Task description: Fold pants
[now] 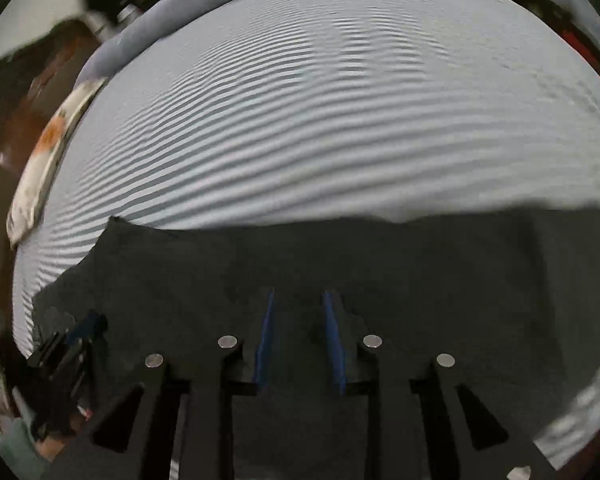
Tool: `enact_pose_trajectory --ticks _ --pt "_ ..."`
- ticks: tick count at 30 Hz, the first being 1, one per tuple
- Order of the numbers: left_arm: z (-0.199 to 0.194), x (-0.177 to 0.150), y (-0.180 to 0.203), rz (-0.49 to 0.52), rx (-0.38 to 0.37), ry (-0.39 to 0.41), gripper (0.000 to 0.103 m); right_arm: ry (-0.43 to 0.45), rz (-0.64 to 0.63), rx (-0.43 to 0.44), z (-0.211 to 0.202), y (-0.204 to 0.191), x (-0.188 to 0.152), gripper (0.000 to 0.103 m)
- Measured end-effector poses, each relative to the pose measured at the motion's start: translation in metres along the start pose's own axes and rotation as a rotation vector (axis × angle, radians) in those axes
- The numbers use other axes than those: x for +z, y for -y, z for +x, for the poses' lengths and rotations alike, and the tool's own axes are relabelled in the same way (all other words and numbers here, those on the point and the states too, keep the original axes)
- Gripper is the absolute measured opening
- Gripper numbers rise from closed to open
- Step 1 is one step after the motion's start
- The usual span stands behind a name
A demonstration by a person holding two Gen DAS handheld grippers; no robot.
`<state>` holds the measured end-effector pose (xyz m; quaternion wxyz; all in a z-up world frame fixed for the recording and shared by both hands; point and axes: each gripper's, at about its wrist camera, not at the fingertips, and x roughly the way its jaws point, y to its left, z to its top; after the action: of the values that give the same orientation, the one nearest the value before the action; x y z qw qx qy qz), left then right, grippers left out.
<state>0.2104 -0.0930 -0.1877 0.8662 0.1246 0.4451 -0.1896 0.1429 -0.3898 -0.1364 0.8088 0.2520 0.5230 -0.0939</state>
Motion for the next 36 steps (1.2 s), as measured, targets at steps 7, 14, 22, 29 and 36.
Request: enact_pose_trajectory --ticks 7,14,22,29,36 --pt "-0.002 -0.004 0.001 0.023 0.041 0.019 0.021 0.067 0.244 -0.005 -0.055 0.117 -0.047 0.026" --pt "-0.008 -0.013 0.007 0.06 0.111 0.013 0.03 0.071 0.385 0.047 -0.062 0.167 -0.091 0.026" --pt "-0.017 -0.027 0.007 0.038 0.16 -0.006 0.044 0.042 0.445 0.132 -0.033 0.178 -0.11 0.026" --pt "-0.022 -0.036 0.015 0.045 0.215 -0.008 0.046 0.068 0.468 0.203 -0.024 0.183 -0.111 0.038" --pt "-0.022 -0.035 0.016 0.024 0.228 -0.023 0.048 0.142 0.518 0.269 -0.024 0.197 -0.103 0.038"
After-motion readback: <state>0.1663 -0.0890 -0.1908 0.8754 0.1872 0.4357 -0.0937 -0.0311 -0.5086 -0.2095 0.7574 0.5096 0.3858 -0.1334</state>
